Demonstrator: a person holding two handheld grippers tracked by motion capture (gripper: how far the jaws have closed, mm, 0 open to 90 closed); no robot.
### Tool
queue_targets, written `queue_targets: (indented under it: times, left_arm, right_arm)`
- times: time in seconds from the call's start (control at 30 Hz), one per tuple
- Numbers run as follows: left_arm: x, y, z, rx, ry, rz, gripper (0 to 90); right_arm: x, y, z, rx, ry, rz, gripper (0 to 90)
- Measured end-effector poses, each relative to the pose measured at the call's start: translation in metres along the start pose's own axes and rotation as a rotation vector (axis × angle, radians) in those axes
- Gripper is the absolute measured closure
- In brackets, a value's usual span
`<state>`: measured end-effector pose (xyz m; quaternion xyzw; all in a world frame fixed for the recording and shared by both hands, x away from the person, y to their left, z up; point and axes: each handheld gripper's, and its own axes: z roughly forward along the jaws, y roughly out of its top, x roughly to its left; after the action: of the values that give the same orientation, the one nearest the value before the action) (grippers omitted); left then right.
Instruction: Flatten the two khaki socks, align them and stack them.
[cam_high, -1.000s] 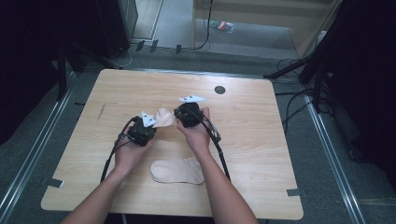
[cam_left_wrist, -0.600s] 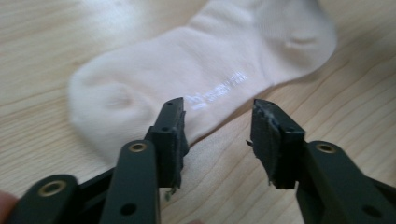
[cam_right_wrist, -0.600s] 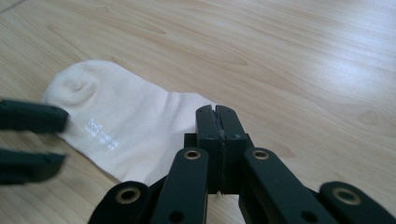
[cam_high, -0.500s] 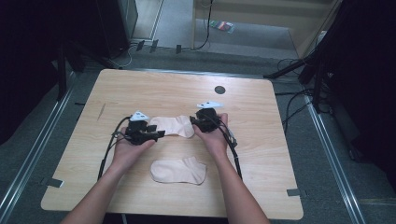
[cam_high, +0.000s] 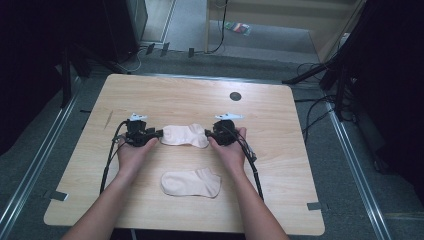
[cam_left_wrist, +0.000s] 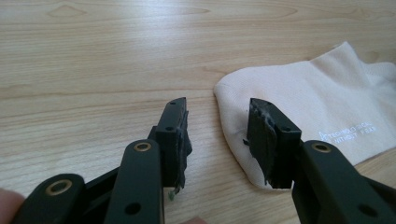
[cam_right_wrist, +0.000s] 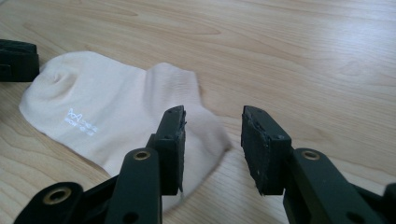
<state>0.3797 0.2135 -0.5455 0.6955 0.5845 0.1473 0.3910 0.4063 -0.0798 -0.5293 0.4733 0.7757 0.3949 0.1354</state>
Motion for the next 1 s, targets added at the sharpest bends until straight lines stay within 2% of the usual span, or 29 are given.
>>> queue_targets:
  times: [0.1, 0.13, 0.17, 0.2, 0.23, 0.37, 0.47, 0.53, 0.67, 0.73, 0.77, 0.8, 0.83, 0.87, 0.9, 0.93, 1.0]
  left_arm:
    - [-0.004, -0.001, 0.002, -0.007, 0.014, 0.017, 64.4]
    - [-0.004, -0.001, 0.002, -0.001, 0.008, 0.022, 69.5]
    - [-0.005, -0.001, 0.003, 0.005, -0.012, 0.031, 84.7]
    - [-0.005, -0.001, 0.003, 0.005, -0.012, 0.031, 89.2]
    - [-0.007, -0.001, 0.001, 0.002, -0.017, 0.063, 90.0]
    - [-0.004, -0.001, -0.006, 0.019, -0.027, 0.093, 90.0]
    - [-0.002, -0.002, -0.009, 0.019, -0.035, 0.098, 90.0]
    - [-0.002, -0.003, -0.012, 0.031, -0.040, 0.119, 90.0]
    - [-0.003, -0.007, -0.016, 0.031, -0.035, 0.143, 90.0]
    - [-0.002, -0.009, -0.018, 0.032, -0.069, 0.117, 90.0]
    - [-0.002, -0.011, -0.018, 0.027, -0.127, 0.088, 90.0]
    - [-0.002, -0.011, -0.018, 0.027, -0.127, 0.088, 90.0]
    - [-0.003, -0.012, -0.021, -0.009, -0.139, 0.080, 85.4]
    - [-0.002, -0.011, -0.023, -0.034, -0.156, 0.059, 77.4]
    - [-0.002, -0.011, -0.023, -0.034, -0.156, 0.059, 72.0]
    - [0.000, -0.010, -0.026, -0.054, -0.183, 0.025, 72.0]
    - [0.003, -0.006, -0.030, -0.089, -0.186, -0.007, 70.7]
  right_arm:
    - [0.008, -0.002, 0.008, 0.018, -0.026, -0.045, 62.2]
    - [0.010, -0.003, 0.011, 0.022, -0.041, -0.061, 66.3]
    - [0.015, -0.005, 0.015, 0.023, -0.096, -0.103, 78.4]
    - [0.015, -0.005, 0.015, 0.023, -0.096, -0.103, 78.4]
    - [0.017, -0.004, 0.014, 0.029, -0.094, -0.112, 88.5]
    - [0.013, -0.004, 0.006, 0.041, -0.096, -0.107, 90.0]
    - [0.007, -0.006, -0.001, 0.034, -0.091, -0.079, 90.0]
    - [-0.003, -0.008, -0.008, 0.028, -0.078, -0.051, 90.0]
    - [-0.009, -0.014, -0.019, 0.028, -0.070, -0.058, 90.0]
    - [-0.010, -0.016, -0.022, 0.036, -0.092, -0.081, 90.0]
    - [-0.013, -0.018, -0.024, 0.036, -0.060, -0.060, 90.0]
    - [-0.013, -0.018, -0.024, 0.036, -0.060, -0.060, 90.0]
    - [-0.016, -0.019, -0.026, 0.023, -0.017, -0.035, 81.2]
    - [-0.017, -0.018, -0.028, 0.009, -0.005, -0.031, 70.4]
    - [-0.018, -0.018, -0.030, -0.014, 0.002, -0.023, 65.0]
    - [-0.018, -0.018, -0.030, -0.014, 0.002, -0.023, 65.0]
    - [-0.021, -0.017, -0.037, -0.041, 0.003, -0.003, 65.3]
